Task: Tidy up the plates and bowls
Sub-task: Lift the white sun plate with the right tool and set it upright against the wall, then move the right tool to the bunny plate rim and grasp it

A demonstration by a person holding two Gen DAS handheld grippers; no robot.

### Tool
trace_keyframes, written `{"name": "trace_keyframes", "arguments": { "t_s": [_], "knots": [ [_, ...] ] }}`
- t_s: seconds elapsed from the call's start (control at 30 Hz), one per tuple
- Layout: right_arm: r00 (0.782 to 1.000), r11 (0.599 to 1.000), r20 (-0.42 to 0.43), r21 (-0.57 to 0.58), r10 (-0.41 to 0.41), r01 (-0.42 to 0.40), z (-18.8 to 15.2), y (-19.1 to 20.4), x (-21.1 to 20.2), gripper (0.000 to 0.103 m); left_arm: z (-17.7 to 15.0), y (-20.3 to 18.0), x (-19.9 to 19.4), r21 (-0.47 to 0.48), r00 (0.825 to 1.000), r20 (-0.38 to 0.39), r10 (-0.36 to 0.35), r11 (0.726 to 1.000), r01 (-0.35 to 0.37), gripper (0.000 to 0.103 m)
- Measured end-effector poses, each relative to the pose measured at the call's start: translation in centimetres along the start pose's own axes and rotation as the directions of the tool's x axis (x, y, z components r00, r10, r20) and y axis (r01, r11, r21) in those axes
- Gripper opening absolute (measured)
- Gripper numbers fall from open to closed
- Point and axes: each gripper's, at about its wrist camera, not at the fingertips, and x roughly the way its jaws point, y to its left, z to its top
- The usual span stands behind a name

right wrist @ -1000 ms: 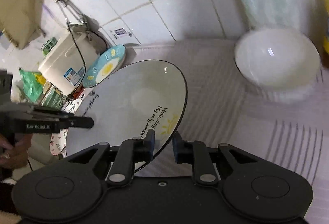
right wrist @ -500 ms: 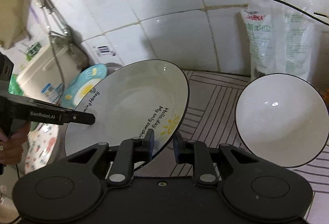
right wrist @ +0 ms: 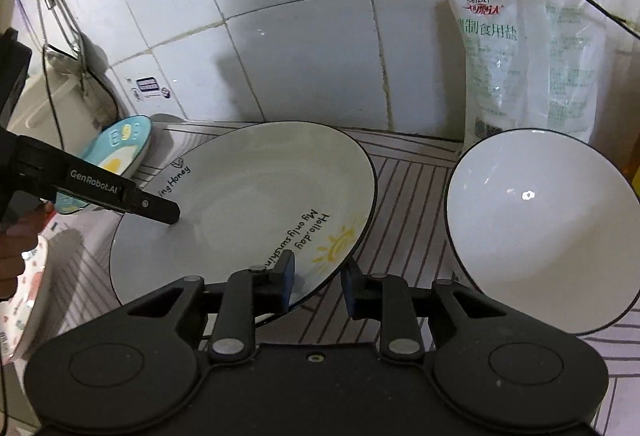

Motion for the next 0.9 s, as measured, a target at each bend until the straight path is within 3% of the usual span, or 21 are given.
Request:
{"name": "trace_keyframes", "arguments": {
  "t_s": [0.13, 0.23, 0.3, 0.4, 0.77, 0.9],
  "knots": [
    [0.996, 0.992, -0.021, -0.088, -0.092, 0.09, 0.3, 1.9, 1.4, 0.035, -0.4, 0.1, 0.5, -0.027, 1.0, -0.01, 0.02, 0.999, -0.02, 0.029],
    [0.992, 0.984, -0.02, -0.131, -0.125, 0.121, 0.5, 3.1, 1.7, 0.043, -0.8, -0.2, -0.3, -0.037, 0.999, -0.004, 0.034, 0.999, -0.034, 0.034],
    [0.99, 0.98, -0.037, -0.151, -0.135, 0.127, 0.6, 3.6, 1.7, 0.057, -1.1, -0.6, -1.3, -0.051, 0.999, 0.015, 0.041, 0.998, -0.041, 0.037],
    [0.99, 0.978, -0.006, -0.159, -0.141, 0.138, 0.6, 4.5, 0.9, 0.07, -1.6, -1.3, -3.0, -0.057, 0.996, 0.037, 0.08, 0.995, -0.078, 0.041],
    [0.991, 0.982, 0.083, -0.149, -0.108, 0.119, 1.3, 6.5, -4.4, 0.074, -4.9, -1.8, -9.7, -0.042, 0.984, 0.112, 0.137, 0.99, -0.133, 0.053],
    [0.99, 0.985, 0.11, -0.141, -0.087, 0.103, 1.2, 7.2, -6.6, 0.075, -6.7, -0.8, -11.0, -0.056, 0.986, 0.077, 0.15, 0.988, -0.146, 0.053]
  ]
}}
